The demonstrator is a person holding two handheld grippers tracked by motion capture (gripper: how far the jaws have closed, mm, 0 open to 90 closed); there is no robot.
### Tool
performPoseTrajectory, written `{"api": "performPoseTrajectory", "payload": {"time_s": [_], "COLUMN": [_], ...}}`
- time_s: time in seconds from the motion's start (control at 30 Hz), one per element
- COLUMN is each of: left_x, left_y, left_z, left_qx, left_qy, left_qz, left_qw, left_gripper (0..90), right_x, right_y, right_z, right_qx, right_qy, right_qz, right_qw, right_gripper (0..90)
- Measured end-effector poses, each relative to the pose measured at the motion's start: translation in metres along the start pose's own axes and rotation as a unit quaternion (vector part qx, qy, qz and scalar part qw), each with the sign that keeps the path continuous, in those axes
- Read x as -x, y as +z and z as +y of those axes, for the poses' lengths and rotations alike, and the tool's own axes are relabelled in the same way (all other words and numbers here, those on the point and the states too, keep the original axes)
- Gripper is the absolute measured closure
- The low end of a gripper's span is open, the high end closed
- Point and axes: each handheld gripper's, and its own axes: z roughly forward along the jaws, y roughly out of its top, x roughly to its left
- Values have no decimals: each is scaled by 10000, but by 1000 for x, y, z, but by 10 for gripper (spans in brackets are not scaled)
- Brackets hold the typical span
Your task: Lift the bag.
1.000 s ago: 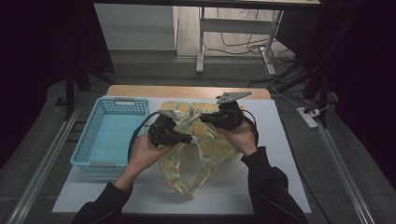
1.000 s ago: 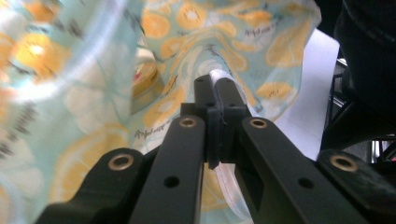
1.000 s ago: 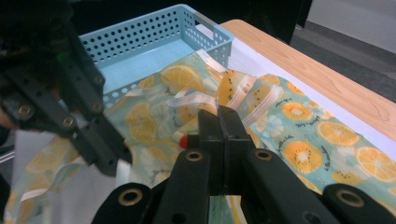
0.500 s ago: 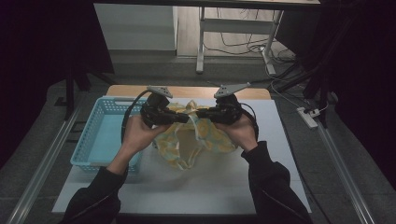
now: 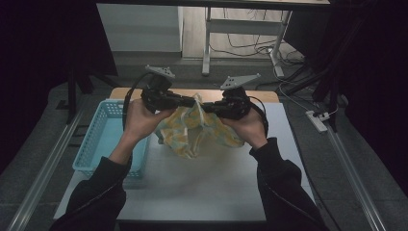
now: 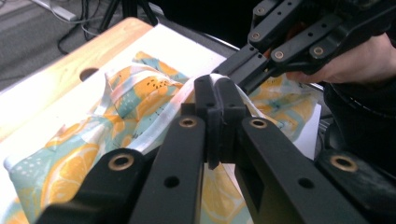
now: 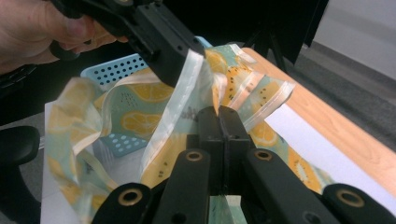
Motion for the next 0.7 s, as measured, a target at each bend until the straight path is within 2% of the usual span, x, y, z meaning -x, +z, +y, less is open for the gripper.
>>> {"api": "performPoseTrajectory", "payload": {"time_s": [0.37,0.7], "left_x": [3,6], "left_y": [-16,-22], "left_z": [27,45], "left_qx": [283,469], "left_qy": [96,213], "left_qz": [147,352], "left_qw": [9994,9980], "left_gripper": [899,899], "right_x": [-2,-2], "right_y": [-18,-28], "right_z": [27,44], "right_qx": [134,230], "right_qy": [-172,-258], "right_qz": [-183,-342], "right_qw": [9996,9988], "right_gripper": [900,900]}}
